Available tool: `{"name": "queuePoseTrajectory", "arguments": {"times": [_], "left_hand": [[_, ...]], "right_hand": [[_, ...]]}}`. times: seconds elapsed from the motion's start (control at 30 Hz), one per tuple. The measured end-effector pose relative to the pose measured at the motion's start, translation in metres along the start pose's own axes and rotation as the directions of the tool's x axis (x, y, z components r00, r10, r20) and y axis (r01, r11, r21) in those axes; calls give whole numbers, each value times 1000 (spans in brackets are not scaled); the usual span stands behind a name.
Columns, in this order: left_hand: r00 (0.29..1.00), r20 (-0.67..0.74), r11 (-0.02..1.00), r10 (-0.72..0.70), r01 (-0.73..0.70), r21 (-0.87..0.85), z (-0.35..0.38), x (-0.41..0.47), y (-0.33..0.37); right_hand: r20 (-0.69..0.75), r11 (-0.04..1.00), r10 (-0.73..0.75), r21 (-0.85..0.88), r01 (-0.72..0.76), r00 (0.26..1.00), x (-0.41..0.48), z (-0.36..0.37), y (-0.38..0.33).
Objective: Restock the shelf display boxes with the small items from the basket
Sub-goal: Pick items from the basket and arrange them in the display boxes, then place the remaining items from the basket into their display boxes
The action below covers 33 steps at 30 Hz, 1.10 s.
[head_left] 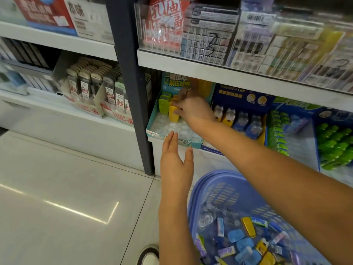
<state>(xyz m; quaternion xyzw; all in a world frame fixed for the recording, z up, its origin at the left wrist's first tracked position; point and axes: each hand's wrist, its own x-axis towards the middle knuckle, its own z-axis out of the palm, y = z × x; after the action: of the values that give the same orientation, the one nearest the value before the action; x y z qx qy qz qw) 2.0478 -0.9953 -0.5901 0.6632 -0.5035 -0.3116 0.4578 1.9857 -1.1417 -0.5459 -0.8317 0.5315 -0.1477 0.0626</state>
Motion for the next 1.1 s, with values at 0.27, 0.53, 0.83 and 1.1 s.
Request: {"name": "queuePoseTrajectory", "arguments": {"times": [0.27, 0.53, 0.83, 1.1], "left_hand": [[1000, 16, 1000, -3, 3, 26, 2, 0, -1], [1000, 20, 1000, 14, -14, 22, -4, -7, 9], [968, 208, 989, 141, -147, 13, 30, -46, 19], [460, 841, 879, -284, -224, 420, 149, -126, -58]], "right_hand": [[70, 971, -74, -224, 87, 995, -14, 18, 9], [160, 980, 8, -196, 24, 987, -20, -11, -9], [55, 959, 196, 200, -203, 979, -225, -55, 62], [765, 852, 392, -93, -515, 511, -379, 53, 164]]}}
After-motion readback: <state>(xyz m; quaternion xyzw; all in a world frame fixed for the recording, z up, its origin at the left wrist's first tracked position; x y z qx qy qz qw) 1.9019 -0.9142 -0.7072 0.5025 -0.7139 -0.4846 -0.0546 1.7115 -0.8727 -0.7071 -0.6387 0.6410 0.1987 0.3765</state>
